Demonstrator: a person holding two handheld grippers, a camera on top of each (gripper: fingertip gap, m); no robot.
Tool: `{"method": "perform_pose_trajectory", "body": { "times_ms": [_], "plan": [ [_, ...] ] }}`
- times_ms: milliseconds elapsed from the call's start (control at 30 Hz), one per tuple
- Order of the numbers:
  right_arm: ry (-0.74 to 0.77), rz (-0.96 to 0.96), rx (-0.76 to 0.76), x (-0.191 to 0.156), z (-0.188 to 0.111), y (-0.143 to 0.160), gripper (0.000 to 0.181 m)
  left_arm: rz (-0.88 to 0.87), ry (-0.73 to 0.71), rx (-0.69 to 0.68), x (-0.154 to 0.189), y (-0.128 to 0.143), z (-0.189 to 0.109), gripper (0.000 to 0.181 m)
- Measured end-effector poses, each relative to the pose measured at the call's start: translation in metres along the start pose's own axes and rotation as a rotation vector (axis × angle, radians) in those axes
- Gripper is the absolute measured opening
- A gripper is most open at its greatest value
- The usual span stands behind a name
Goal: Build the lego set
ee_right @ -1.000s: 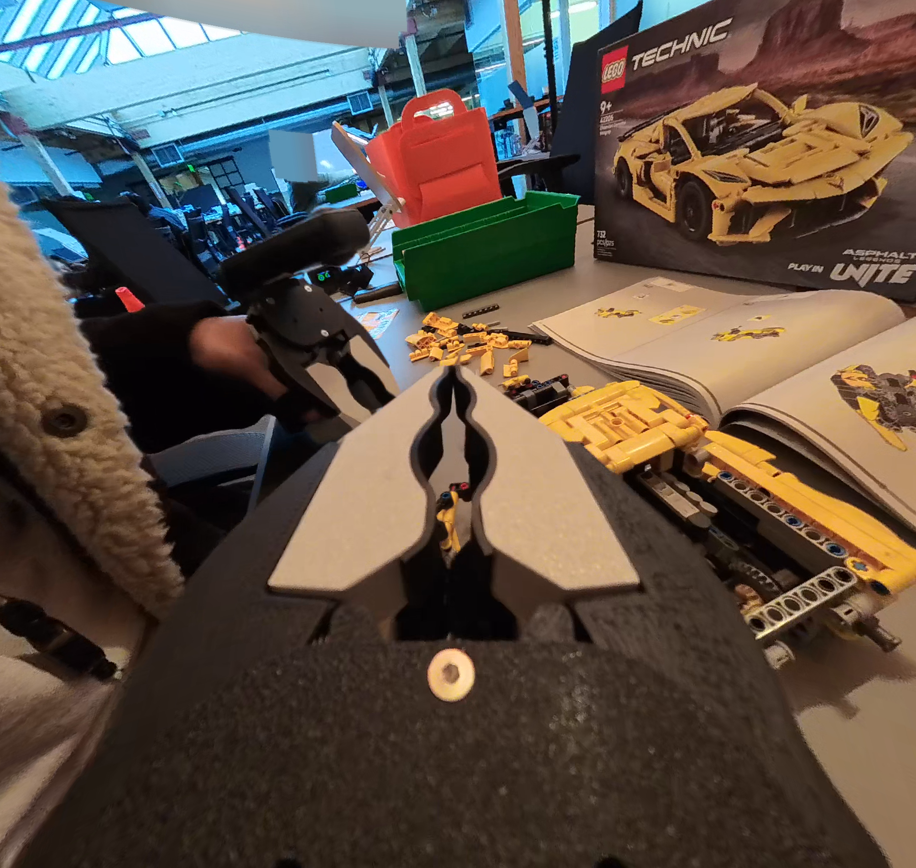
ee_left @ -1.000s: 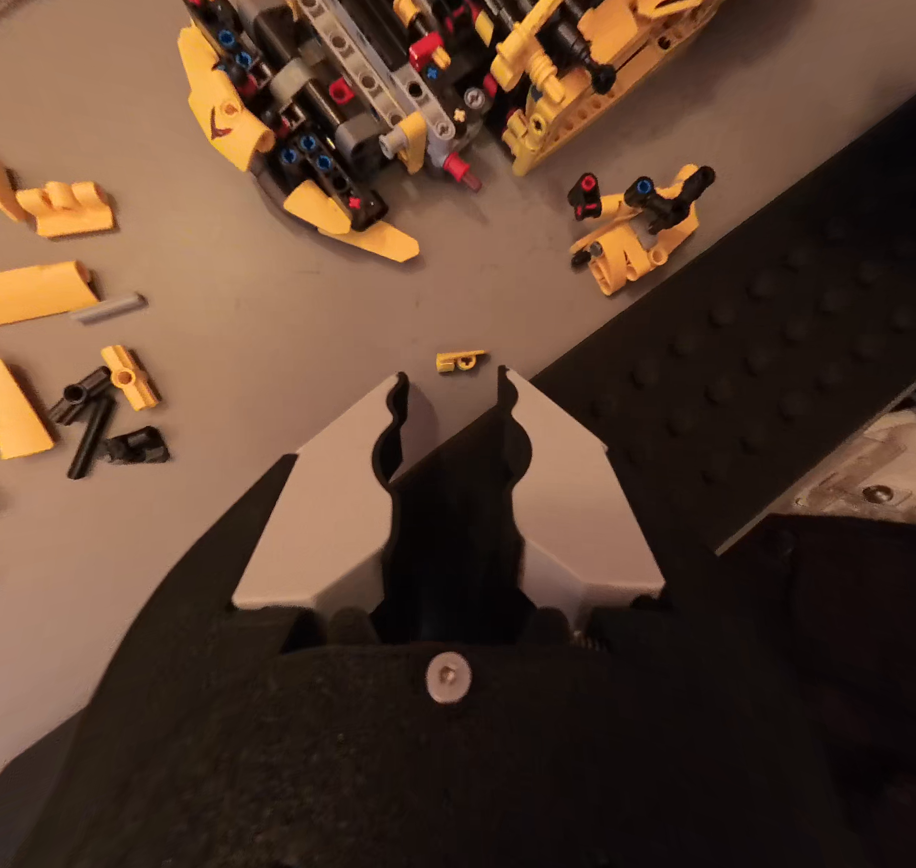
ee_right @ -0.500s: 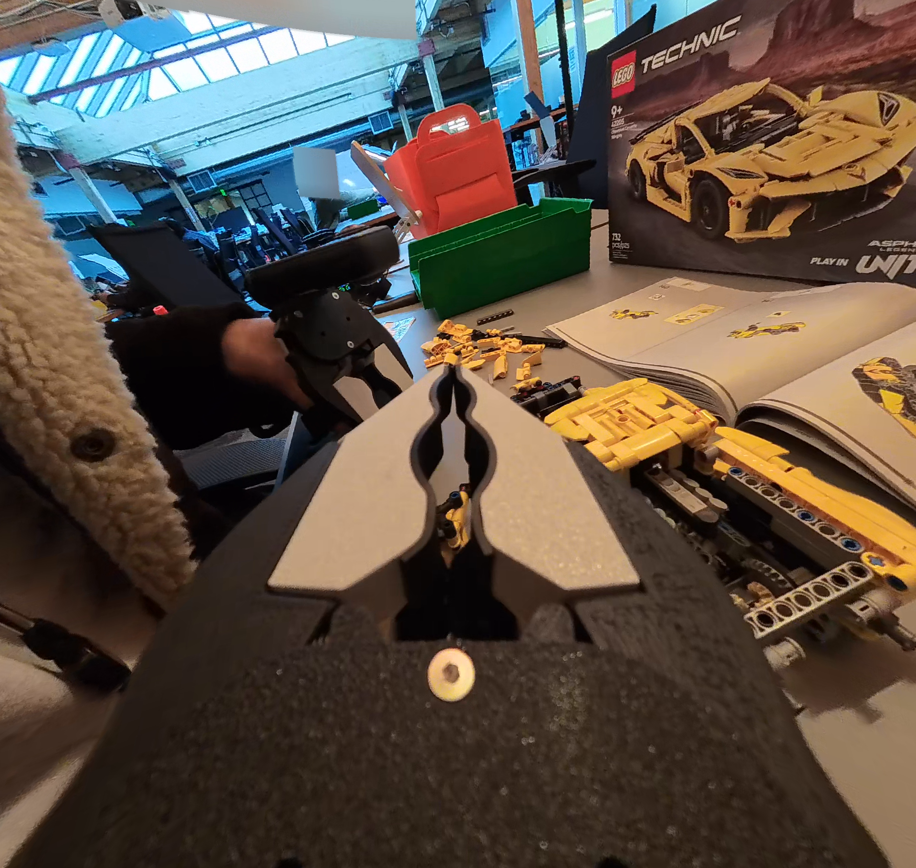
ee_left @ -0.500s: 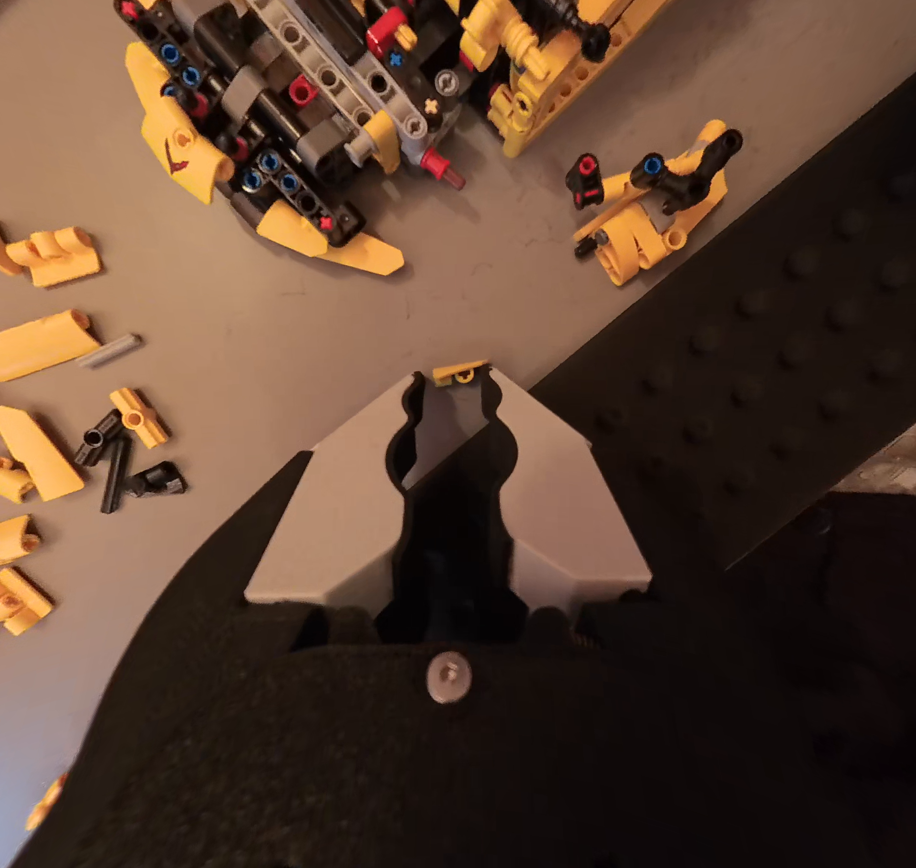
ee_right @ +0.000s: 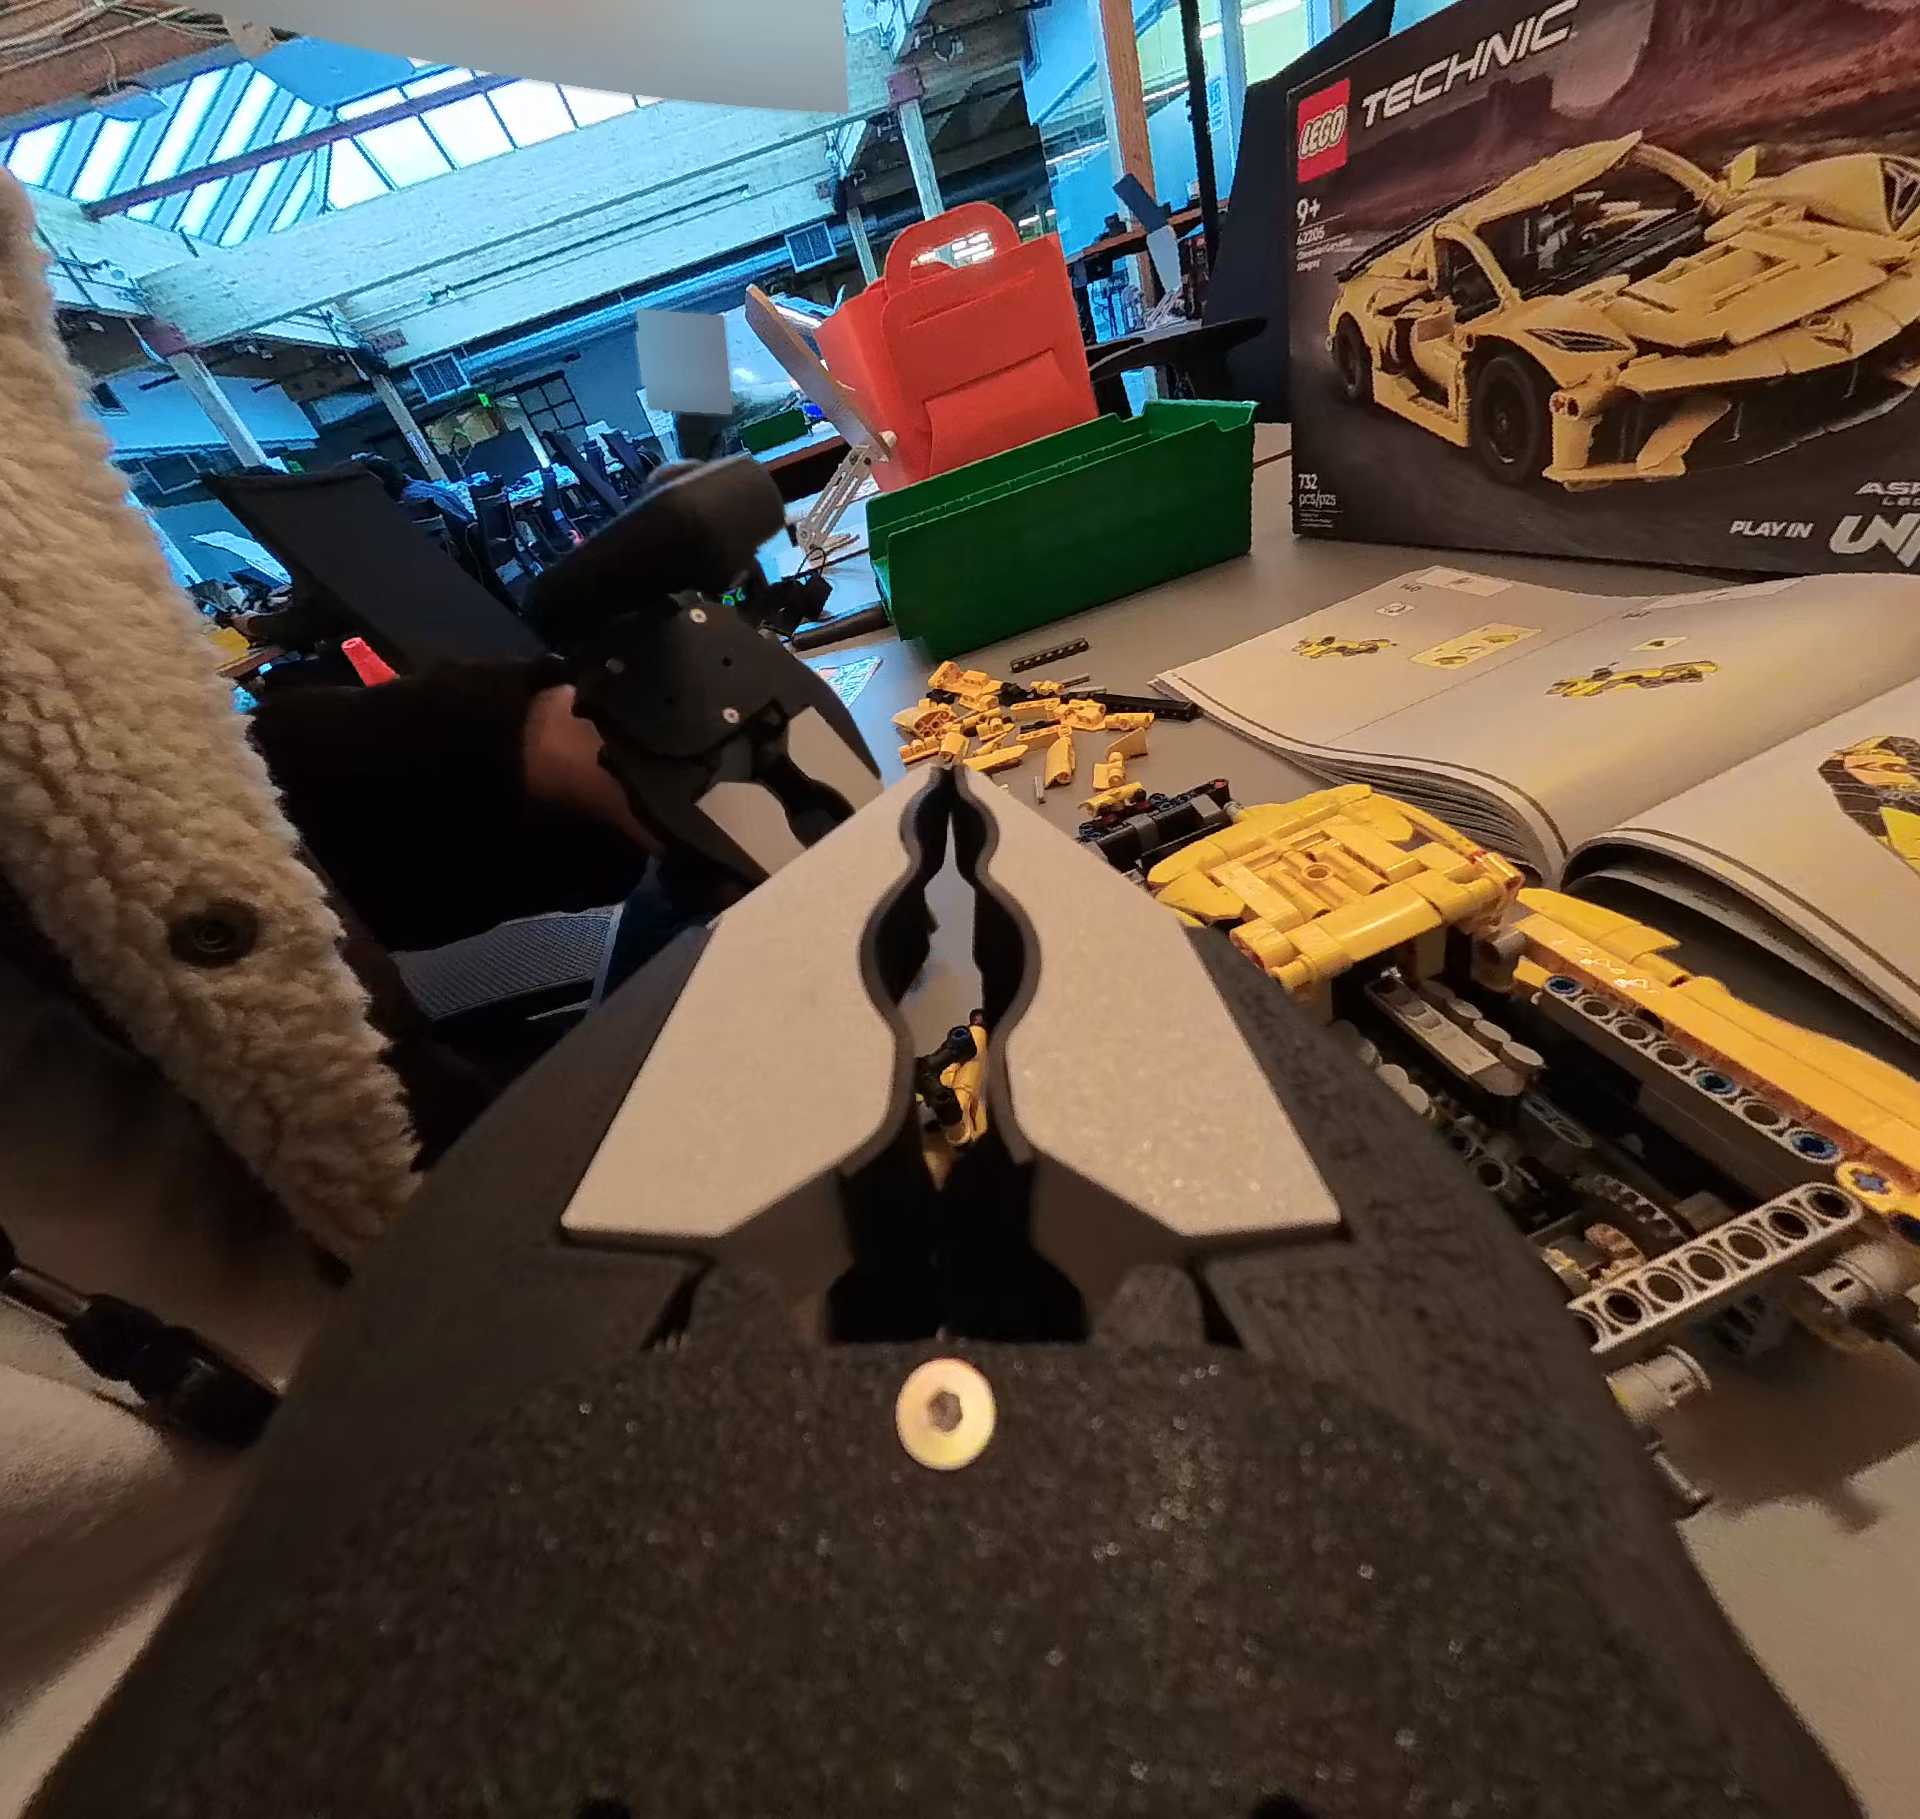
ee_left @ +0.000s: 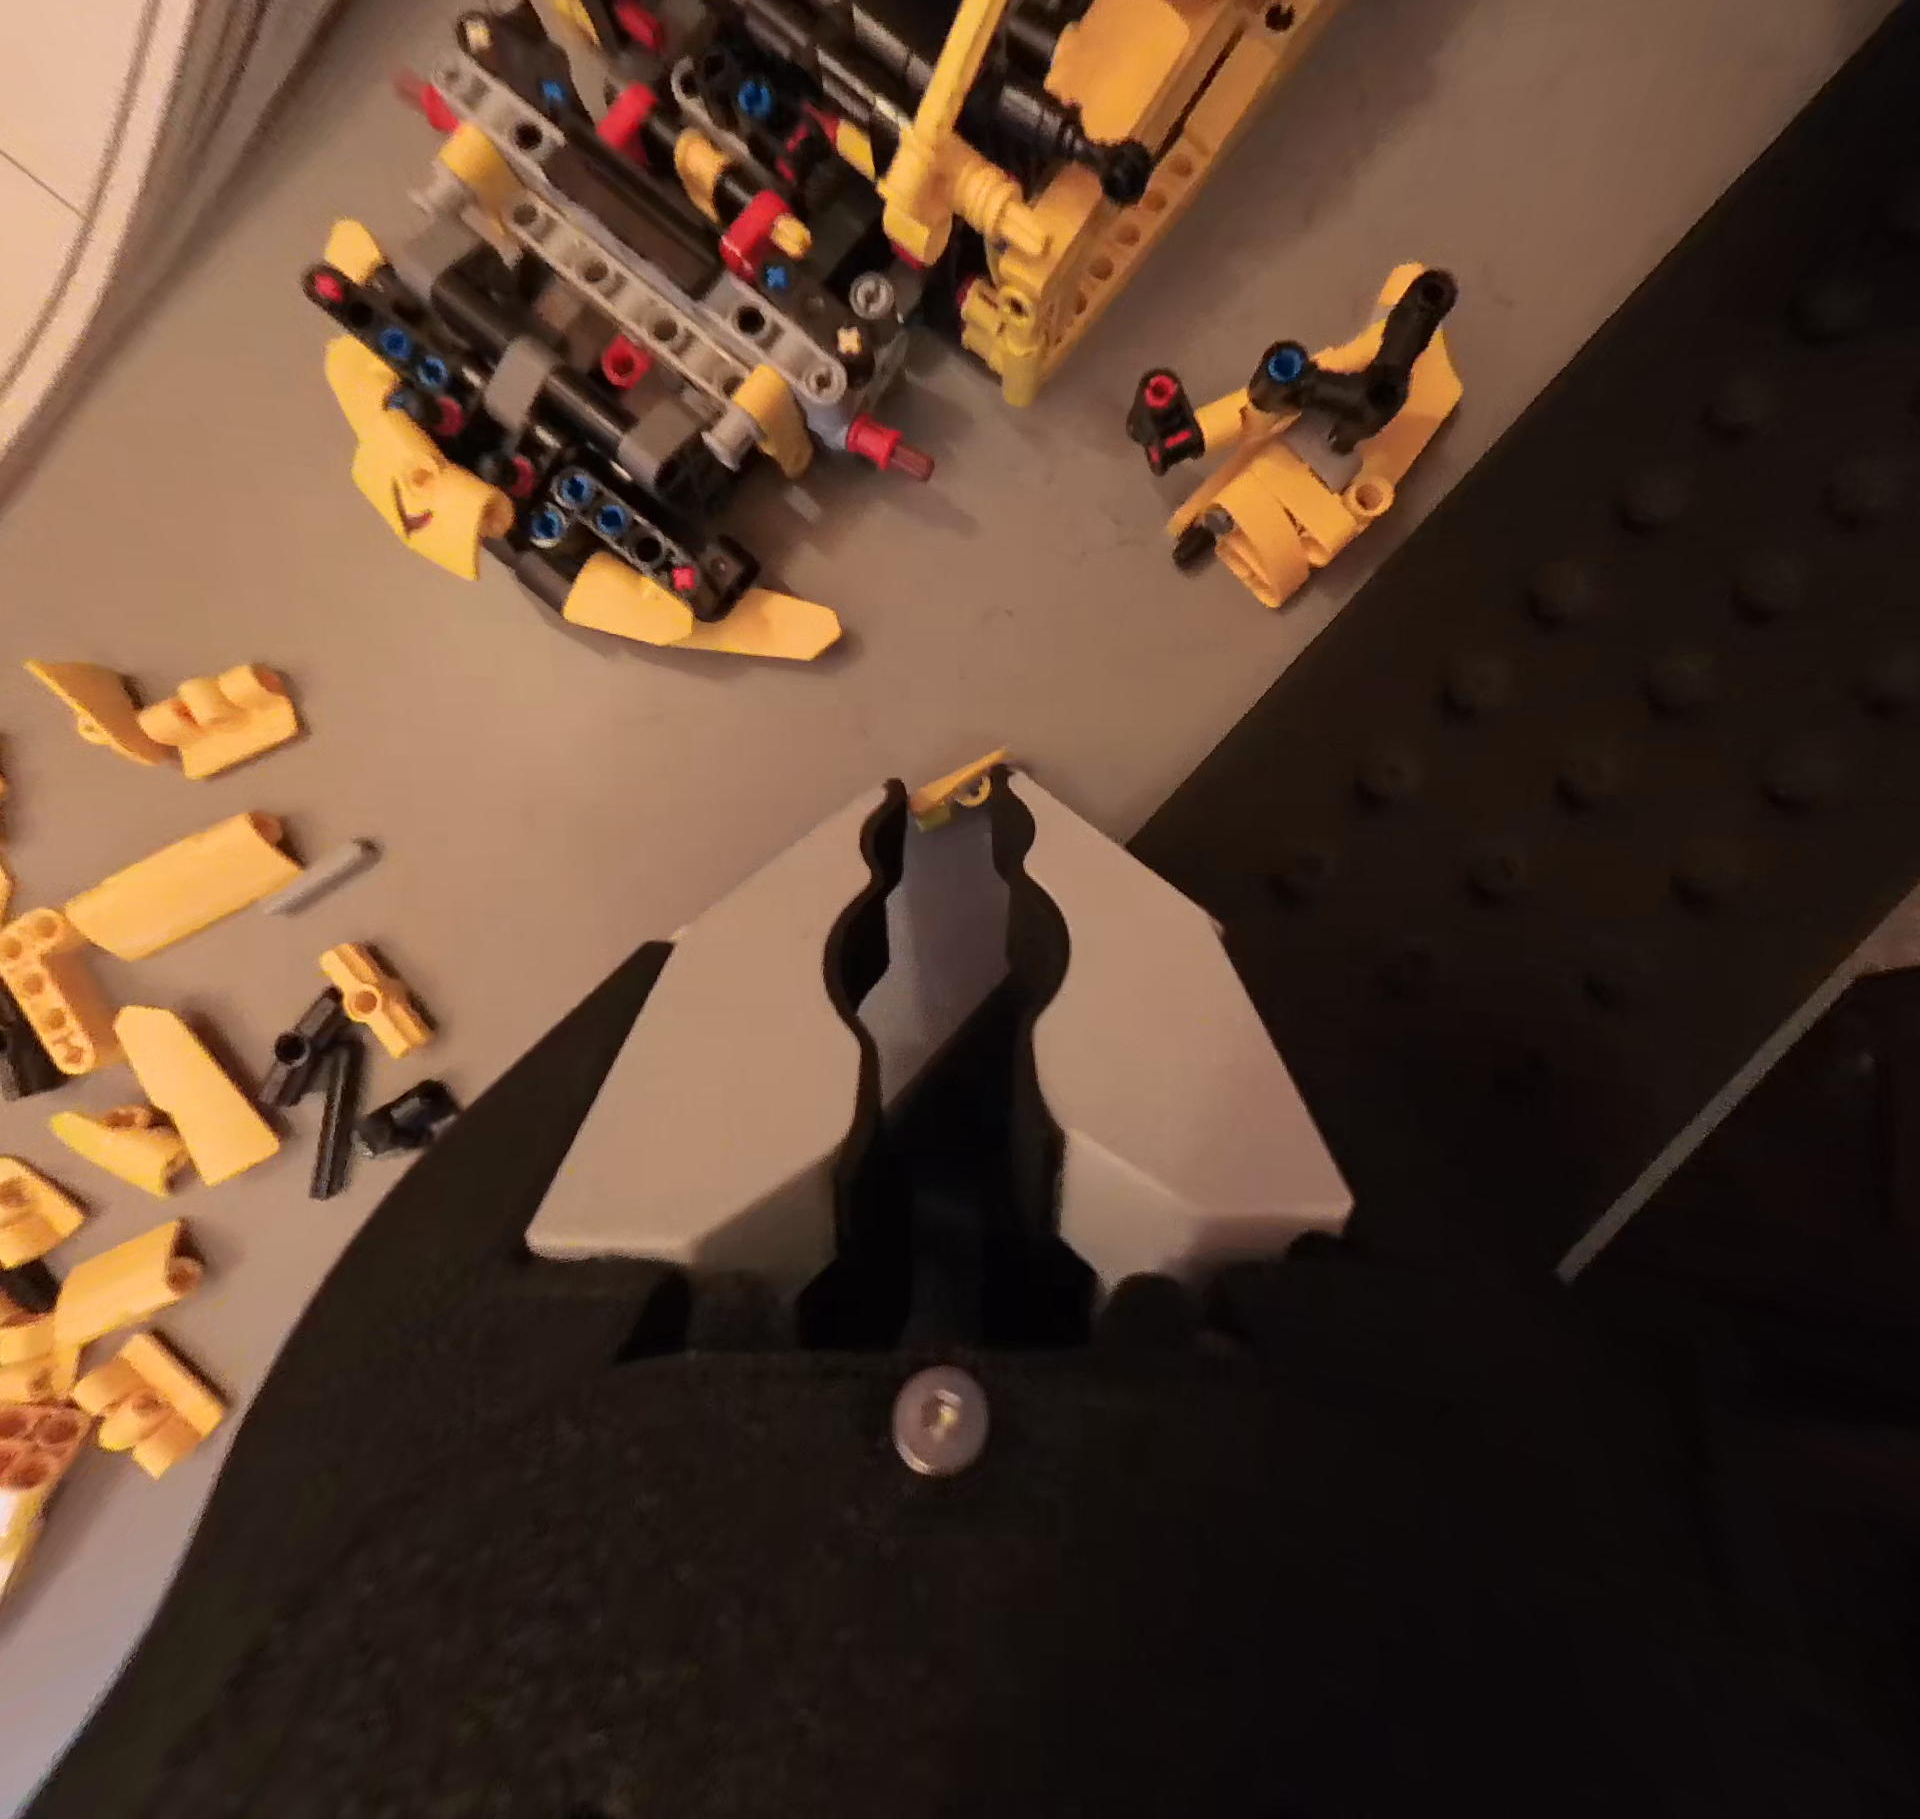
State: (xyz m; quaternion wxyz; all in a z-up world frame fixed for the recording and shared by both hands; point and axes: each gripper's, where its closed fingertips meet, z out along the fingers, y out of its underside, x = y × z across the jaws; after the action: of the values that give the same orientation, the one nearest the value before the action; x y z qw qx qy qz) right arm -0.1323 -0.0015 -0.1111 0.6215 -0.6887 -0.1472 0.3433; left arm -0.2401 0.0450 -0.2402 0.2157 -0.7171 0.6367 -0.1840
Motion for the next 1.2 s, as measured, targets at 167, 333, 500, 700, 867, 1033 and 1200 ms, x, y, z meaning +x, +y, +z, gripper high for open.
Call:
{"method": "perform_pose_trajectory", "body": {
  "times_ms": [167,333,500,700,867,1033,1200],
  "plan": [
    [-0.001,-0.009,-0.008,0.0,0.002,0.002,0.0,0.037,0.092,0.352,0.019,-0.047,-0.029,0.016],
    [-0.004,-0.014,-0.018,-0.001,0.003,0.003,0.0,0.006,0.186,0.634,0.031,-0.078,-0.062,0.016],
    [-0.001,-0.018,-0.023,-0.001,0.004,0.004,0.0,0.033,0.175,0.66,0.033,-0.076,-0.065,0.016],
    [-0.006,-0.02,-0.033,-0.002,0.005,0.006,0.0,0.074,0.246,0.471,0.046,-0.04,-0.063,0.016],
    [-0.007,-0.023,-0.04,-0.003,0.006,0.008,0.0,0.117,0.319,0.291,0.059,-0.005,-0.056,0.016],
    [-0.008,-0.025,-0.052,-0.004,0.007,0.01,0.0,0.258,0.221,0.095,0.053,0.013,-0.047,0.015],
    [-0.005,-0.029,-0.056,-0.004,0.007,0.011,0.0,0.4,0.17,-0.005,0.052,0.022,-0.04,0.016]
  ]
}}
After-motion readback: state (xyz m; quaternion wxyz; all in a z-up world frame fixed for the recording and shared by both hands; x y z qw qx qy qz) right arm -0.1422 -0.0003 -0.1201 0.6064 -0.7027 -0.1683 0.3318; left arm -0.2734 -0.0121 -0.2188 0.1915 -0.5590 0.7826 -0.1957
